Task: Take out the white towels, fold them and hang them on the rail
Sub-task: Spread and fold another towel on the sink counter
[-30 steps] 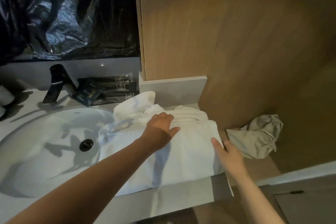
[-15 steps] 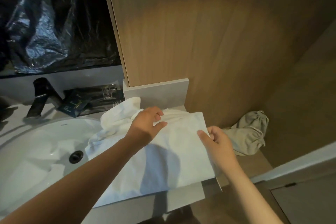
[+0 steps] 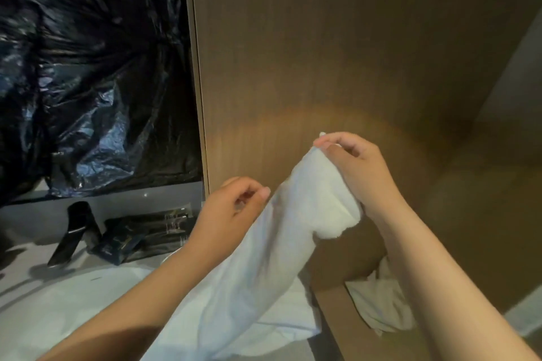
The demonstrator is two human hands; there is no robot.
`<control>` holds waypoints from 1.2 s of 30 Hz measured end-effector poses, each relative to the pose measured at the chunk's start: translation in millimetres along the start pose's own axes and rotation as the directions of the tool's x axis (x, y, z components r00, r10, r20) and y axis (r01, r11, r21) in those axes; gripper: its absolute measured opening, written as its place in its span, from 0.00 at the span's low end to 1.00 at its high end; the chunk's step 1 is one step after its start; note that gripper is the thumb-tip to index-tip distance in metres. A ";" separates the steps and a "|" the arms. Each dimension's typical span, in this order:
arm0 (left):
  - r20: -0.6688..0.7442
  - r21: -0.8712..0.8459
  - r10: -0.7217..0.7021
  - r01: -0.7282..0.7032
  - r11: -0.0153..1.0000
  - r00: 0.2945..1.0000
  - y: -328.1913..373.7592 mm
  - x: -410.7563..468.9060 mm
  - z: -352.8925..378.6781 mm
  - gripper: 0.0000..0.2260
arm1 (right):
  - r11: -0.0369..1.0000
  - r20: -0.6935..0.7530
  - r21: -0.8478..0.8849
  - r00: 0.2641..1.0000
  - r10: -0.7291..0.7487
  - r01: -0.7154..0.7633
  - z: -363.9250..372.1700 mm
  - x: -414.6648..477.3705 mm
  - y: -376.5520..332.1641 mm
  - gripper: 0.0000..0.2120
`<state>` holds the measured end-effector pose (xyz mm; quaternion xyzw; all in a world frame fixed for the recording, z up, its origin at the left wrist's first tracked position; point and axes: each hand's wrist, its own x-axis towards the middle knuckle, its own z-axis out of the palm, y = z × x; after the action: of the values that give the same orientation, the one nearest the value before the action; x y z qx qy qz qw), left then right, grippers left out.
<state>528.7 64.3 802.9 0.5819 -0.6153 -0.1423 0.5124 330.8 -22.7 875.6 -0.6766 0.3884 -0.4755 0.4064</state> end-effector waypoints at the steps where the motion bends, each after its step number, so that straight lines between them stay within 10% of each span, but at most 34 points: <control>1: -0.026 -0.008 0.030 -0.030 1.000 0.999 8.9 7.1 -5.8 0.05 | 0.999 -0.021 -0.018 0.999 -0.032 0.032 -2.1 7.0 -12.9 0.08; 10: -0.092 -0.116 0.233 -0.243 0.963 0.968 57.0 36.1 -30.1 0.18 | 0.980 -0.158 -0.068 0.968 -0.194 0.186 -7.2 43.2 -64.3 0.06; 14: -0.061 0.109 0.307 -0.299 0.948 0.950 65.2 44.3 -28.3 0.31 | 0.972 -0.194 -0.111 0.954 -0.226 0.208 -11.8 48.5 -69.2 0.07; 28: -0.264 0.090 0.363 -0.352 0.932 0.893 112.6 93.1 -24.4 0.07 | 0.968 -0.103 -0.006 0.963 -0.250 0.251 -31.6 40.6 -73.0 0.05; 36: -0.196 0.042 0.346 -0.344 0.938 0.918 130.1 101.7 -23.8 0.07 | 0.869 0.080 -0.425 0.967 -0.241 0.252 -74.9 23.3 -50.3 0.05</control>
<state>494.1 23.3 960.9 0.4774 -0.6539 0.0116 0.5868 271.6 -38.9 945.7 -0.7994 0.3895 -0.4174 0.1872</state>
